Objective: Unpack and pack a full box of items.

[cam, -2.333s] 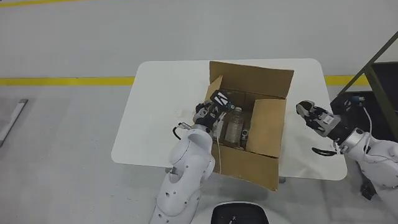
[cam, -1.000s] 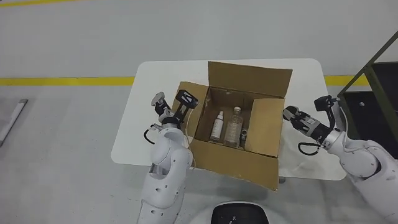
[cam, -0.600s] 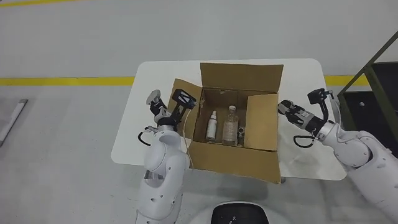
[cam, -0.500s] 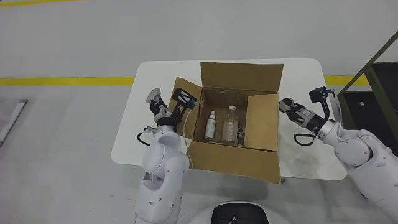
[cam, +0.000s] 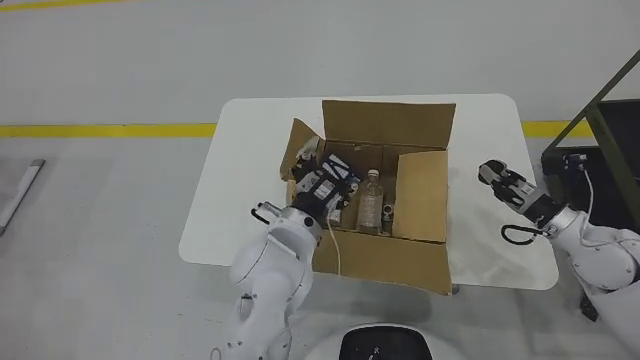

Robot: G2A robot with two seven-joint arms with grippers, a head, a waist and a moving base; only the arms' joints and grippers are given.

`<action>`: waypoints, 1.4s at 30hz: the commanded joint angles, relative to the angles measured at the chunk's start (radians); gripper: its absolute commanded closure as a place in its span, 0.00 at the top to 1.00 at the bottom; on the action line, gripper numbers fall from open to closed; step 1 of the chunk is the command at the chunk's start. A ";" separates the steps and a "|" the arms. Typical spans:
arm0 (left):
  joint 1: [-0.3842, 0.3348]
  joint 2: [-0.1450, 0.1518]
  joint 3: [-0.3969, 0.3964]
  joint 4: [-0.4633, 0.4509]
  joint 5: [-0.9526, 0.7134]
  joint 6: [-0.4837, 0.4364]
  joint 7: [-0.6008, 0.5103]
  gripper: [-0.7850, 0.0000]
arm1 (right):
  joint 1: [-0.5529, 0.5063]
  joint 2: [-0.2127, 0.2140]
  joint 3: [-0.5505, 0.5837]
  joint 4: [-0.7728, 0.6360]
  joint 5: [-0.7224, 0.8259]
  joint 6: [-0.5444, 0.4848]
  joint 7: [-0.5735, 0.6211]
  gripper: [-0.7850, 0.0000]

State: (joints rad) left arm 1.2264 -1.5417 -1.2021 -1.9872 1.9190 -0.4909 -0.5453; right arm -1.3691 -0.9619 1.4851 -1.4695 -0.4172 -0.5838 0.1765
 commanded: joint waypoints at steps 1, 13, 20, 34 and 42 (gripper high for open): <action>-0.018 -0.006 0.027 0.031 -0.128 -0.026 -0.028 1.00 | -0.020 0.002 0.015 -0.017 0.002 -0.006 0.006 0.00; -0.136 -0.025 0.094 0.291 -0.430 -0.020 -0.183 1.00 | -0.121 0.003 0.050 -0.105 -0.068 -0.052 -0.007 0.00; -0.136 -0.025 0.094 0.291 -0.430 -0.020 -0.183 1.00 | -0.130 -0.004 0.030 -0.112 -0.110 -0.026 -0.014 0.00; -0.173 -0.047 0.055 0.446 -0.967 0.205 -0.295 1.00 | -0.093 -0.014 -0.007 -0.084 -0.110 -0.025 0.019 0.00; -0.266 -0.053 0.026 0.581 -1.250 0.369 -0.472 1.00 | -0.081 -0.020 -0.030 -0.069 -0.110 -0.015 0.038 0.00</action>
State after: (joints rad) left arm 0.9680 -1.5955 -1.1761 -1.4249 0.6679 -0.1378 -1.0050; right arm -1.4503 -0.9814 1.4575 -1.5385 -0.5262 -0.6001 0.2119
